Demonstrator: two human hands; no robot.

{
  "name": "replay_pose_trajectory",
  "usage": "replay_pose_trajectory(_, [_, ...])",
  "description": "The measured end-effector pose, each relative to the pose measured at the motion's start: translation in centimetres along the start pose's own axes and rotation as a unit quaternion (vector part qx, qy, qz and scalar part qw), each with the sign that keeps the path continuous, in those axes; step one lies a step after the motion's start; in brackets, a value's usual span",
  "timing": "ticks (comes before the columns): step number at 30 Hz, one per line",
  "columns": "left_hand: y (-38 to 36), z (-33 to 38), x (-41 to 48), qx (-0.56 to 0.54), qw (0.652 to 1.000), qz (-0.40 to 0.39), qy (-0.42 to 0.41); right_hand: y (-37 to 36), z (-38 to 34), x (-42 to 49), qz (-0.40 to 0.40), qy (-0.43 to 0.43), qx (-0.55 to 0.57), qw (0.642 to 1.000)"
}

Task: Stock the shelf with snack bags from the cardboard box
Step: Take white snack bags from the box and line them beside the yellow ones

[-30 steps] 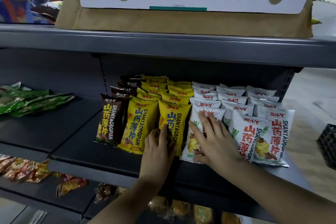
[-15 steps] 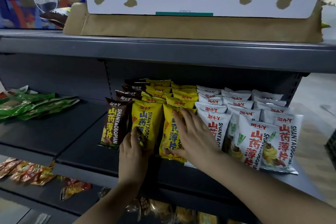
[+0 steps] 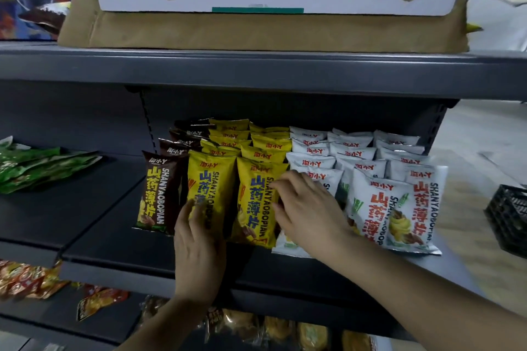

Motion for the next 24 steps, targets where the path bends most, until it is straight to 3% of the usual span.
replay_pose_trajectory(7, [-6.8, 9.3, -3.2, -0.017, 0.952, -0.166, -0.256, 2.4, 8.6, -7.2, -0.027, -0.199, -0.027, 0.979])
replay_pose_trajectory(13, [-12.0, 11.6, -3.5, 0.083, 0.952, -0.194, -0.222, 0.3, 10.7, -11.3, -0.115, -0.342, 0.111, 0.926])
replay_pose_trajectory(18, [-13.6, 12.2, -3.0, 0.15, 0.949, -0.187, -0.206, -2.3, 11.3, -11.2, -0.143, -0.396, 0.226, 0.878])
replay_pose_trajectory(24, [-13.7, 14.6, -3.2, 0.025, 0.955, -0.195, -0.222, -2.3, 11.4, -9.6, -0.097, -0.357, 0.222, 0.902])
Point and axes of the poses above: each hand's wrist, its own x-axis towards the middle knuckle, its own y-axis out of the back of the hand, z = x × y, the point moved 5 cm from there along x, towards the middle knuckle, and after that the axes turned 14 degrees about -x, right-handed, at the moved point
